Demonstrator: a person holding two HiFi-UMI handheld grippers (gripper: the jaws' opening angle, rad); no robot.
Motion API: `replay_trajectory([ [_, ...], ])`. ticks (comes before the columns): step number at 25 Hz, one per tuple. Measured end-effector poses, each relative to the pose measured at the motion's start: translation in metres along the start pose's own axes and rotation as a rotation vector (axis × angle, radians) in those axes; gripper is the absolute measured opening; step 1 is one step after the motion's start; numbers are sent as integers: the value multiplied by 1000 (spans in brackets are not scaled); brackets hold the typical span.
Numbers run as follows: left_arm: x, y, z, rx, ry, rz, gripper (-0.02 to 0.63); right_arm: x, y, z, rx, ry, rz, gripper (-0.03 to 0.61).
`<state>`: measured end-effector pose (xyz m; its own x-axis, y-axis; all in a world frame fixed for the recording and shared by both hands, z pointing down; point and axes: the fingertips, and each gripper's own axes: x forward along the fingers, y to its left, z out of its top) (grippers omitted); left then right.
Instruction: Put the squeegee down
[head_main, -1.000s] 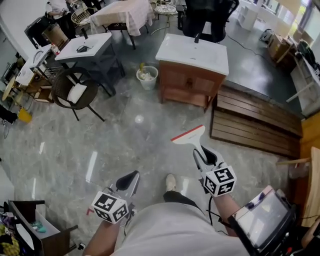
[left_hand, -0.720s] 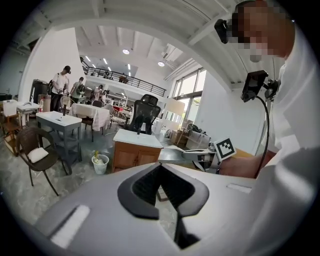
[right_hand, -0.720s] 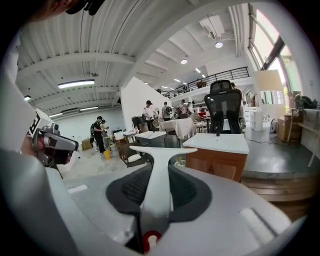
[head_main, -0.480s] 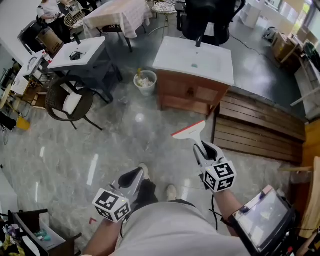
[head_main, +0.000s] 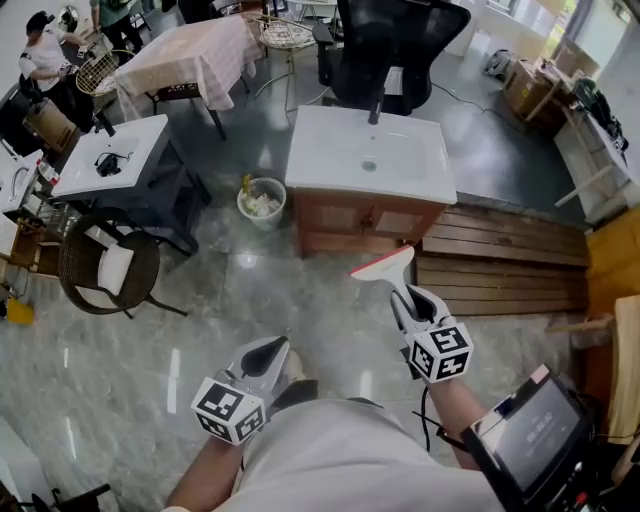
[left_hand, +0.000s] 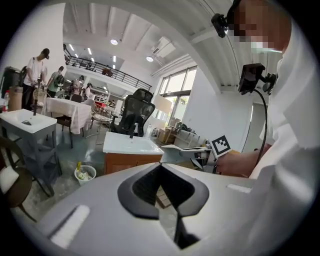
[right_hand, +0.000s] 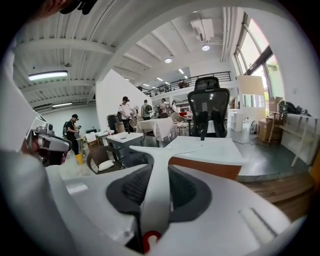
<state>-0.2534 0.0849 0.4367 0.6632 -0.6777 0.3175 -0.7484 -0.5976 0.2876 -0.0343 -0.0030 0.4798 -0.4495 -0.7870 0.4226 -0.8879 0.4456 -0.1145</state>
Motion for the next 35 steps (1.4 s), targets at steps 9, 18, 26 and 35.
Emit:
replay_trajectory([
  [9, 55, 109, 50, 61, 65, -145, 8, 90, -56, 51, 98, -14, -199, 101],
  [18, 151, 155, 79, 41, 58, -146, 8, 174, -188, 48, 138, 2, -298, 101],
  [26, 287, 174, 155, 47, 52, -70, 8, 257, -351, 72, 142, 37, -320, 101],
  [35, 420, 166, 197, 70, 119, -30, 8, 347, -520, 77, 154, 73, -367, 101],
])
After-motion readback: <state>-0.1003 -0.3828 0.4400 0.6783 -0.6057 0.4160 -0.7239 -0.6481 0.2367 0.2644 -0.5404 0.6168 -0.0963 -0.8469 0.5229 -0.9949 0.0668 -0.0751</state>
